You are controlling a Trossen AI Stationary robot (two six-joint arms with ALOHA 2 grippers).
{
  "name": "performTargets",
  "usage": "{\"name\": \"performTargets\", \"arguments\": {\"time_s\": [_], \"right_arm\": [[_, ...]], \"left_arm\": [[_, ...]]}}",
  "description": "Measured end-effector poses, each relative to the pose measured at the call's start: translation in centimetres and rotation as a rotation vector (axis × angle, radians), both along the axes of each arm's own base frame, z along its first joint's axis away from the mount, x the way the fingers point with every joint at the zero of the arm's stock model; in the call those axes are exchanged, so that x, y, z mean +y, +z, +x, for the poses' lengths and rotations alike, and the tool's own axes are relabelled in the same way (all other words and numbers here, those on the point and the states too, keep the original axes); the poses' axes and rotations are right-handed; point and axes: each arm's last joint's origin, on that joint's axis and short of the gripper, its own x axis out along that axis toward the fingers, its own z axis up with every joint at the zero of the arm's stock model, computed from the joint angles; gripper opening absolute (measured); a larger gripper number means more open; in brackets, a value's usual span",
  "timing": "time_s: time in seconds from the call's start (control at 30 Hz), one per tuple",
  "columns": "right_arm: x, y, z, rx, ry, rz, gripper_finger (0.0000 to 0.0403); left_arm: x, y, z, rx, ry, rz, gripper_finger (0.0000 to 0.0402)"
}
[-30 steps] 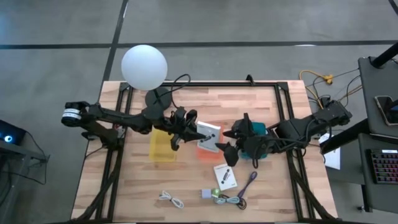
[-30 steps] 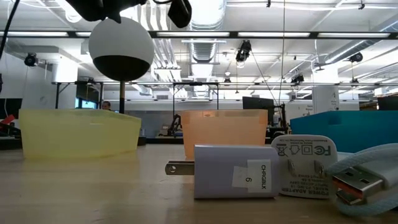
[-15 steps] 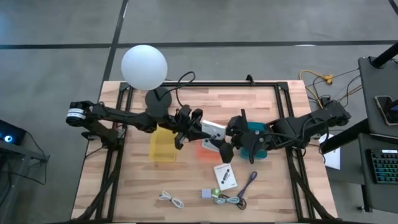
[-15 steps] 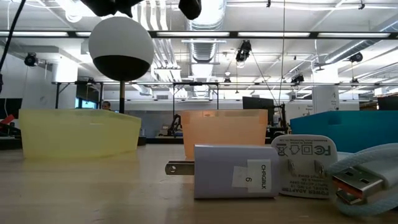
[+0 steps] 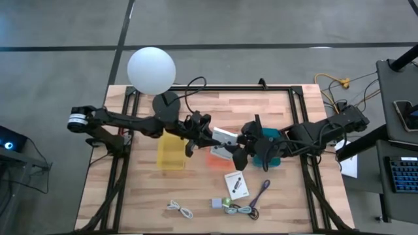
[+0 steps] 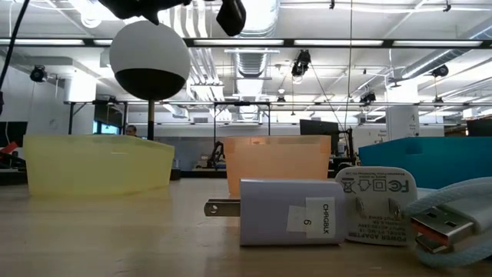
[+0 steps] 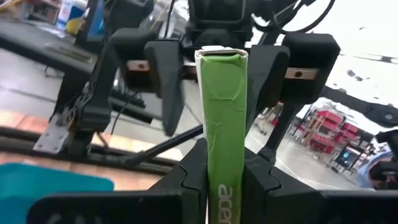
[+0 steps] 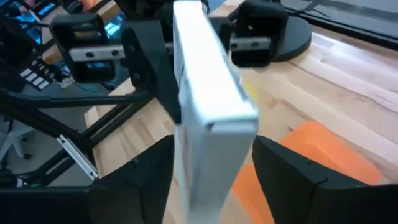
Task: Pick and place items into bin
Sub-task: Put the left card reader box into the blue bin
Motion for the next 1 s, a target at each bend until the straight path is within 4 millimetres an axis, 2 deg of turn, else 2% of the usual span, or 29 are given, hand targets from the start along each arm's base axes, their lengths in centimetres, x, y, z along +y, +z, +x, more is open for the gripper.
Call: {"name": "performTargets", "arguments": {"time_s": [0.13, 0.37, 0.5, 0.87, 1.0], "right_arm": [[-0.1, -0.3, -0.3, 0.04, -0.008, -0.006, 0.0158], [-0.1, -0.3, -0.4, 0.048, -0.002, -0.022, 0.0067], [-0.1, -0.2, -0.5, 0.053, 0.021, -0.042, 0.0032], [-0.4, -0.8, -1.1, 0.122, -0.019, -0.027, 0.002], [-0.7, -0.8, -1.8, 0.152, -0.036, -0.045, 0.0019]], "left_arm": [[0.2, -0.2, -0.2, 0.054, 0.038, -0.007, 0.0036], [0.3, 0.3, -0.3, 0.02, 0.083, -0.009, 0.0036], [0.4, 0.0, -0.3, 0.033, 0.09, -0.031, 0.0036], [1.0, -0.6, -0.4, 0.105, 0.148, -0.044, 0.0039], [1.1, -0.7, -0.4, 0.132, 0.147, -0.051, 0.0071]]}}
